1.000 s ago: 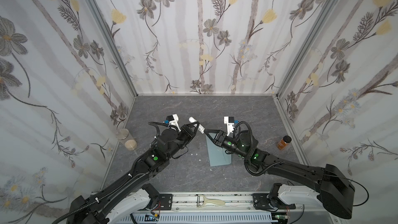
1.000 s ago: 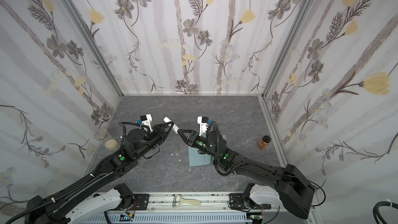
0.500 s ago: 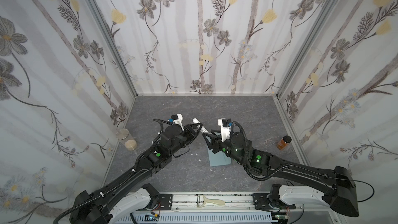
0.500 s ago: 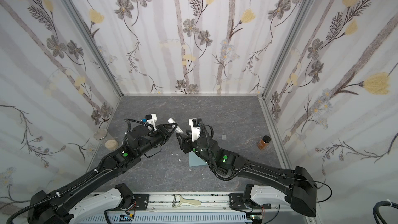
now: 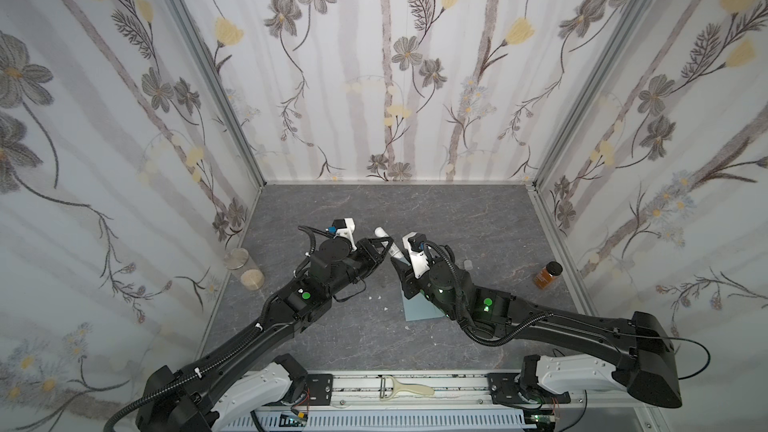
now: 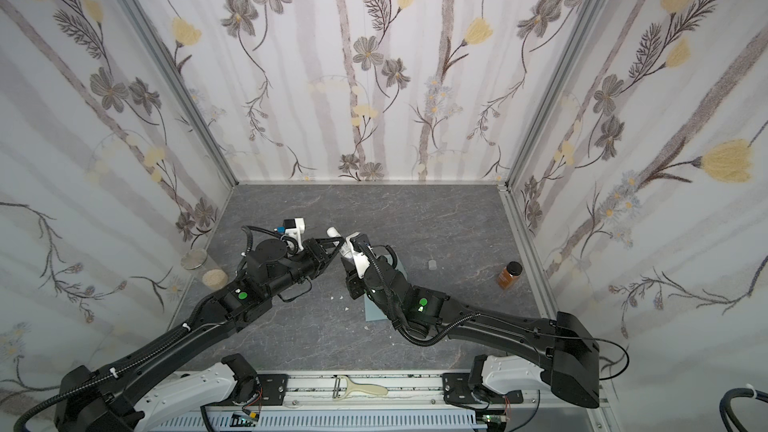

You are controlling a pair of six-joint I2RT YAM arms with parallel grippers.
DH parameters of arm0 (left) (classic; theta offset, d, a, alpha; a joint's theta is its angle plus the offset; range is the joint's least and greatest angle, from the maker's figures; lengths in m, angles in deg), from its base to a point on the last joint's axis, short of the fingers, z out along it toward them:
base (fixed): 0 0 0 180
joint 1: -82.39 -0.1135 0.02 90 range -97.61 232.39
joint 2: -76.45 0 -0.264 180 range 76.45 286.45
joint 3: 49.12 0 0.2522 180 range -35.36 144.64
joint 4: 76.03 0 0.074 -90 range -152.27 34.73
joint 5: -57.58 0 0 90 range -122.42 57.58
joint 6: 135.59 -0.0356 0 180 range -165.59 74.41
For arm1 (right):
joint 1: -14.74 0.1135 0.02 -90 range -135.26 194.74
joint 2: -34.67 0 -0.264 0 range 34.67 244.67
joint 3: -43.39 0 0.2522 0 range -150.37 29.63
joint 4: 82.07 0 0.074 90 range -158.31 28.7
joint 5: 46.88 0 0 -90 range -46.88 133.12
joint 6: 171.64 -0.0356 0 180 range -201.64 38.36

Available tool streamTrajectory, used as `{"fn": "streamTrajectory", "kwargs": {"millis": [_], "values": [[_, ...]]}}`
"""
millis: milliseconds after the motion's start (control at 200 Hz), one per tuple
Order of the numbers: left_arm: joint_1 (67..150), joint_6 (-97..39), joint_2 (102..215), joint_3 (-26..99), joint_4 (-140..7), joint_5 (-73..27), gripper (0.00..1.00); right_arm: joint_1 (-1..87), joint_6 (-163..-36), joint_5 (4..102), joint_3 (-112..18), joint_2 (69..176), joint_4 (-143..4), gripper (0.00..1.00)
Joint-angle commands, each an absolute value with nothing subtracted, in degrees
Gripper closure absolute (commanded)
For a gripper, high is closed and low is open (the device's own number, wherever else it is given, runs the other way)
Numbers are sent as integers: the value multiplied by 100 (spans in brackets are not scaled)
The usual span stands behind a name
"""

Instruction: Place the letter into the envelope and seal it

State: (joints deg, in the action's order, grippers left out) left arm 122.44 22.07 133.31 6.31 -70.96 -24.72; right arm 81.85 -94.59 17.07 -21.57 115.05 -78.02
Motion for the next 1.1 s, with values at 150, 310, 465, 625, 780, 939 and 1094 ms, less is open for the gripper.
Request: {"fn": "streamTrajectory", "kwargs": {"millis": [150, 310, 465, 625, 780, 939, 1094], "values": [[12247, 2194, 13251, 629, -7309, -2420, 100, 8067, -9920, 2430, -2120, 11523, -8344, 71], [12286, 2279, 13079, 406, -7568, -2569, 100, 7741, -11007, 3312, -1878, 11435, -9081, 72], [12412, 2323, 13050, 281, -7783, -2677, 100, 7505, -11985, 3571, -1645, 11413, -9667, 72], [12501, 2364, 13018, 134, -8056, -2778, 100, 7239, -13051, 3831, -1407, 11430, -9952, 73], [12537, 2402, 12984, 16, -8279, -2807, 100, 7026, -14127, 4318, -834, 11538, -10738, 74], [12572, 2424, 12958, -46, -8405, -2765, 100, 6897, -14977, 4808, -445, 11817, -11798, 73], [12581, 2454, 12851, -128, -8459, -2783, 100, 6813, -15582, 5127, -283, 12061, -12548, 73]]}}
